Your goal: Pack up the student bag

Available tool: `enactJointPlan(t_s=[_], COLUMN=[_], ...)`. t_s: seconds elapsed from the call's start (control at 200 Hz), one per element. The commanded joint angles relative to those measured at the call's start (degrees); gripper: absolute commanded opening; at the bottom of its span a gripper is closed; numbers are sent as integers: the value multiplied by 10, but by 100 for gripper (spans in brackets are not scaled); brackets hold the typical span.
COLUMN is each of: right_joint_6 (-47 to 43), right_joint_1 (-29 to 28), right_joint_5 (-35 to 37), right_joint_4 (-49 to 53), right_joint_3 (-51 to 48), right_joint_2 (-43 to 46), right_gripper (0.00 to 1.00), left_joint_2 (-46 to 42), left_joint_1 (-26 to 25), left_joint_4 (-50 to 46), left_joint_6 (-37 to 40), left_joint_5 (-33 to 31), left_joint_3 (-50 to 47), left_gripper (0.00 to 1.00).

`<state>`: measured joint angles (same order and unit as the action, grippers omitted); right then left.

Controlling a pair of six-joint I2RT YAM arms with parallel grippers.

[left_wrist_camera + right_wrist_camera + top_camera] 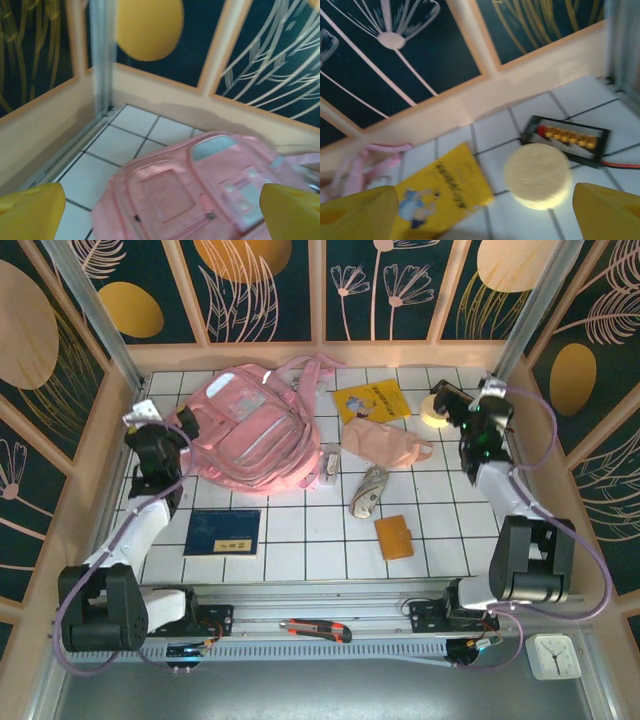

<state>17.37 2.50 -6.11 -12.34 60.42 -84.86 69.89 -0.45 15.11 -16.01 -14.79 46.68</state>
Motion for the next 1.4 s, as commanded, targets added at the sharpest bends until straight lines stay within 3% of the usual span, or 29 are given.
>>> enactJointPlan(t_s=[0.0,0.15,0.365,0.646,0.961,1.391], right_joint_6=[62,79,92,136,122,94], right_joint_1=[-37,-118,-201,-224,-227,-214], right_joint_5=[-127,-199,-214,-250,-231,-225], right_joint_4=[217,295,378,383,391,421], right_joint_3=[108,239,359,315,232,242], right_joint_2=[-78,-168,-246,-241,-181,-176], right_gripper=[87,86,86,87,87,87], left_joint_2=[36,141,278,400,479,551], left_joint_1=[-40,-121,-189,-224,-229,-252], left_joint_4=[-209,-316,-444,-518,-550,-569], left_joint_6=[21,95,129,123,123,112], left_joint_5=[63,84,74,84,84,79], left_joint_3=[75,214,350,455,543,579], left_gripper=[99,99,99,99,98,84])
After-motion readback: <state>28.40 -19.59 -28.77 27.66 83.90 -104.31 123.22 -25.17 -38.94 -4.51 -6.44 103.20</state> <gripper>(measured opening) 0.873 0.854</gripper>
